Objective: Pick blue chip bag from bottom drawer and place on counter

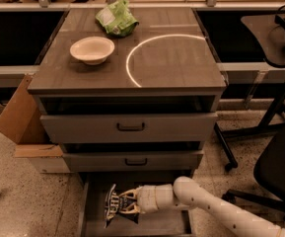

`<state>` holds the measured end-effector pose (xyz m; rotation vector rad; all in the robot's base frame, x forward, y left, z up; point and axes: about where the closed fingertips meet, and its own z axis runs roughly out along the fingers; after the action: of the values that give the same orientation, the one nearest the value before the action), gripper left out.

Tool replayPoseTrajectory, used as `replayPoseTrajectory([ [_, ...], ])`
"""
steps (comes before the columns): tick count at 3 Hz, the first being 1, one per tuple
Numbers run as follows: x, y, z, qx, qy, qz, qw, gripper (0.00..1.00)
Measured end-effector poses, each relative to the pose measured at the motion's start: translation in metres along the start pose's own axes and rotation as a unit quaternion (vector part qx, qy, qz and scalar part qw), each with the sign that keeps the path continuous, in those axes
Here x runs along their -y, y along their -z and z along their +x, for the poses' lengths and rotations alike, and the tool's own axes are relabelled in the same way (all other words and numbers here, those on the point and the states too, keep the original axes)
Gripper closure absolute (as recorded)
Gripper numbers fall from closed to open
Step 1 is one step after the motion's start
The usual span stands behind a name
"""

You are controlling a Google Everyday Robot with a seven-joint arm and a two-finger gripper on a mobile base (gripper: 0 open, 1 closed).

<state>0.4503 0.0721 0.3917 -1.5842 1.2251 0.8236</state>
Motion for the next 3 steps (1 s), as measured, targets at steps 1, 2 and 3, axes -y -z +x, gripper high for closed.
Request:
replayPoseTrajectory([
  [1, 0.013, 0.021, -0.067, 0.005, 0.022, 0.003, 0.9997, 1.0],
  [2, 0.03, 0.054, -0.149, -0.005, 0.065, 0.021, 0.9977, 1.0],
  [3, 0.047, 0.08, -0.205, -0.02, 0.112, 0.054, 0.9921, 1.0],
])
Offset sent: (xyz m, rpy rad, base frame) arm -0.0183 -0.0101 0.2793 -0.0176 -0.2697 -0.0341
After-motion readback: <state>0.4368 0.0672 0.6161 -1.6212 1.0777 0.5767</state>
